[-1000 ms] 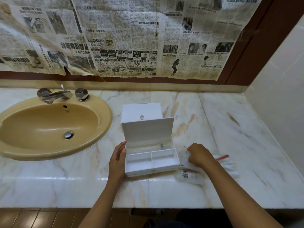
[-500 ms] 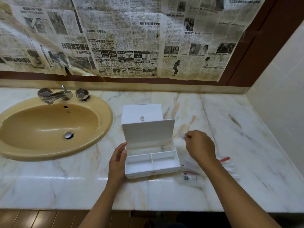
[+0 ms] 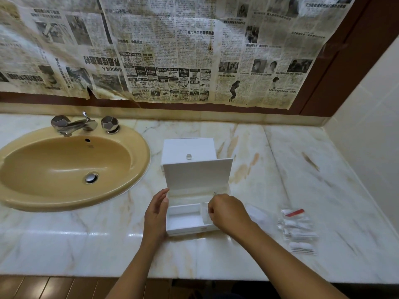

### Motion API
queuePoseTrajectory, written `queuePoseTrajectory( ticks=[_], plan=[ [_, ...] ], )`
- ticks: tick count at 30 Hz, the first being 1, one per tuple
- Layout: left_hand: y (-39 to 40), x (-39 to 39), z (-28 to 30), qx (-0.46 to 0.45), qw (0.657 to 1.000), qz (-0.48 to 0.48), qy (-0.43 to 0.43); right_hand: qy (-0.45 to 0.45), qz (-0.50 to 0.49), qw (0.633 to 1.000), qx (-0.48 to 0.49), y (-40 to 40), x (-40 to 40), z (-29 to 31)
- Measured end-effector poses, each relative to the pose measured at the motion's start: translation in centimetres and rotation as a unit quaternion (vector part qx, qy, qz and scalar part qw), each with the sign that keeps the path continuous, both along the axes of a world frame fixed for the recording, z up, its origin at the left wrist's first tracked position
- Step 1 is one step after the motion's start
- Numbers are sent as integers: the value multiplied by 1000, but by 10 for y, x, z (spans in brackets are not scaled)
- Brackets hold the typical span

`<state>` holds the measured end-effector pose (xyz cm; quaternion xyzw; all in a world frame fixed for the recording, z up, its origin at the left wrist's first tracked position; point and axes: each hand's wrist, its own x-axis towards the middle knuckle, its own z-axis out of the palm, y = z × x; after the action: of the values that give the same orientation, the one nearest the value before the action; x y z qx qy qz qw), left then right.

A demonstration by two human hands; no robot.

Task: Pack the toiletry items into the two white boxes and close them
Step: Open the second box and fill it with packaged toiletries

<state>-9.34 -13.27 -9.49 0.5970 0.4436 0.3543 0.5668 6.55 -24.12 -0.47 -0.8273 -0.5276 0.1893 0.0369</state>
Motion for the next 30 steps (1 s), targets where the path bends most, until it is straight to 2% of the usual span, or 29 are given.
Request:
queuePoseTrajectory(
  ticks=[10, 14, 20, 23, 28, 30],
  plan=[
    [-1, 1, 2, 3, 1000, 3, -8, 65, -24, 991, -113, 5, 2, -15],
    [-1, 1, 0, 4, 1000, 5, -6, 74, -32, 991, -106, 3, -2, -7],
    [1, 0, -4, 1, 1000, 5, -4, 147, -23, 982, -116, -5, 0, -4],
    [2, 0, -5, -2, 1000, 4, -2, 158, -24, 983, -86, -6, 3, -4],
    [1, 0, -4, -1, 1000, -2, 2, 77, -89, 991, 56, -5, 20, 6],
    [1, 0, -4, 1, 1000, -3, 4, 45, -122, 988, 82, -7, 31, 11]
  ],
)
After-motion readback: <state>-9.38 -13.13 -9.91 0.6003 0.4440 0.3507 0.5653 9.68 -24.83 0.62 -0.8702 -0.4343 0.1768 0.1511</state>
